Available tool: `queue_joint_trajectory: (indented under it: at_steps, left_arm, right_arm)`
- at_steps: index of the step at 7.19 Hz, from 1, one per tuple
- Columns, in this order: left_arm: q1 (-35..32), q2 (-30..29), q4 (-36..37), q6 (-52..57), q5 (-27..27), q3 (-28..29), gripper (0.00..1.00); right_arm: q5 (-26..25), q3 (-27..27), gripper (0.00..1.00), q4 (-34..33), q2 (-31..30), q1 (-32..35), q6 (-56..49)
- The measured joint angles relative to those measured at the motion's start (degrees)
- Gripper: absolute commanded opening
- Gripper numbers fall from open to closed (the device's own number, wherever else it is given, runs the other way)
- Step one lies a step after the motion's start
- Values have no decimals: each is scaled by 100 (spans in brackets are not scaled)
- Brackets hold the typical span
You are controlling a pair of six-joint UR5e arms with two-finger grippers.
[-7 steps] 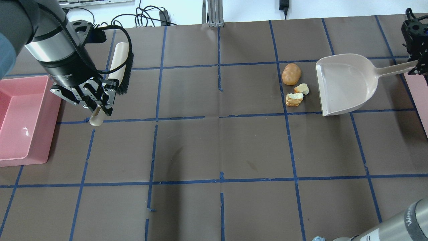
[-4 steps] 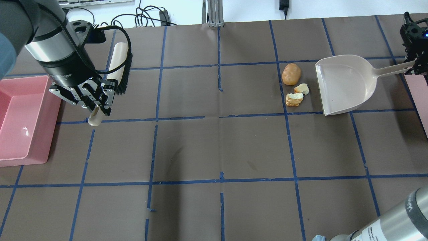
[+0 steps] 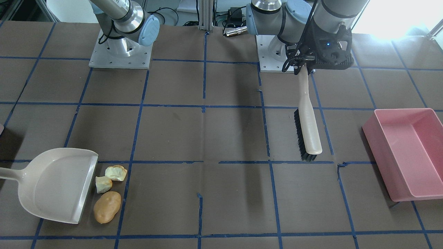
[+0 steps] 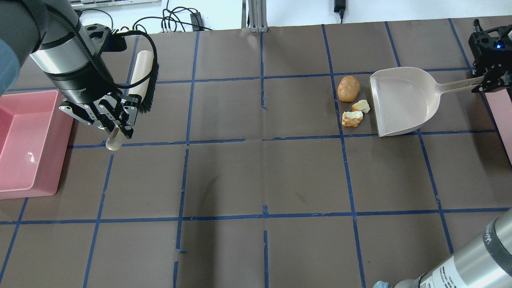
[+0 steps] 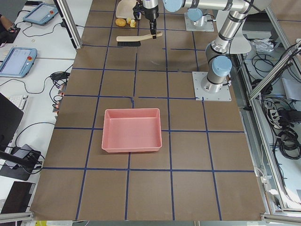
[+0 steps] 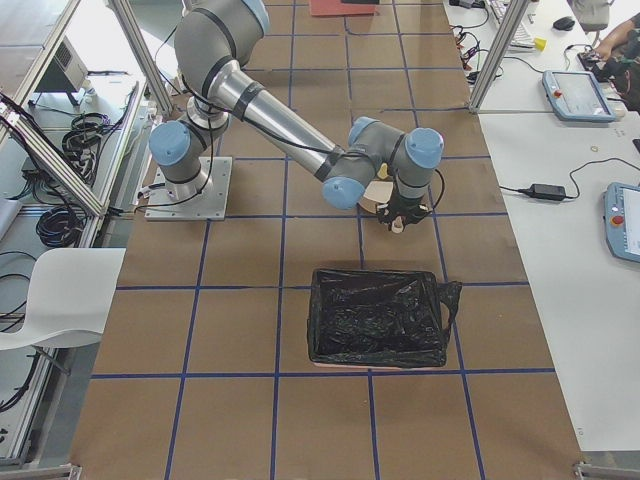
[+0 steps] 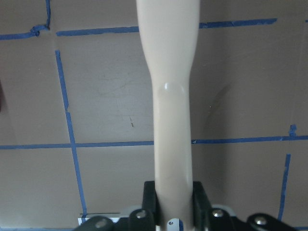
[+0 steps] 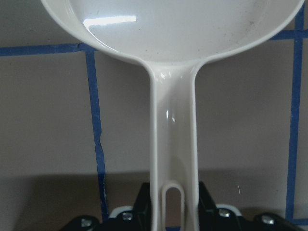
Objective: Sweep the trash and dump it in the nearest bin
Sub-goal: 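Move the brush with the left gripper to behind the trash pieces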
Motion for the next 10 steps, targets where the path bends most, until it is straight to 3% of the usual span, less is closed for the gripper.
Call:
queue_joint_trajectory:
  at_steps: [5,8,10]
  left_arm:
    - [-215,-51,15,-243,-56,-57,0]
    - [-1571,-661,311,-1095,10,138,0]
    - [-2465,-1602,511,-1418,172,805,0]
  right_arm:
    - [108,19,0,14,49,29,-38]
    - [137,25,0,10,78,53,-53]
    - [183,34,0,9,132,65,-32]
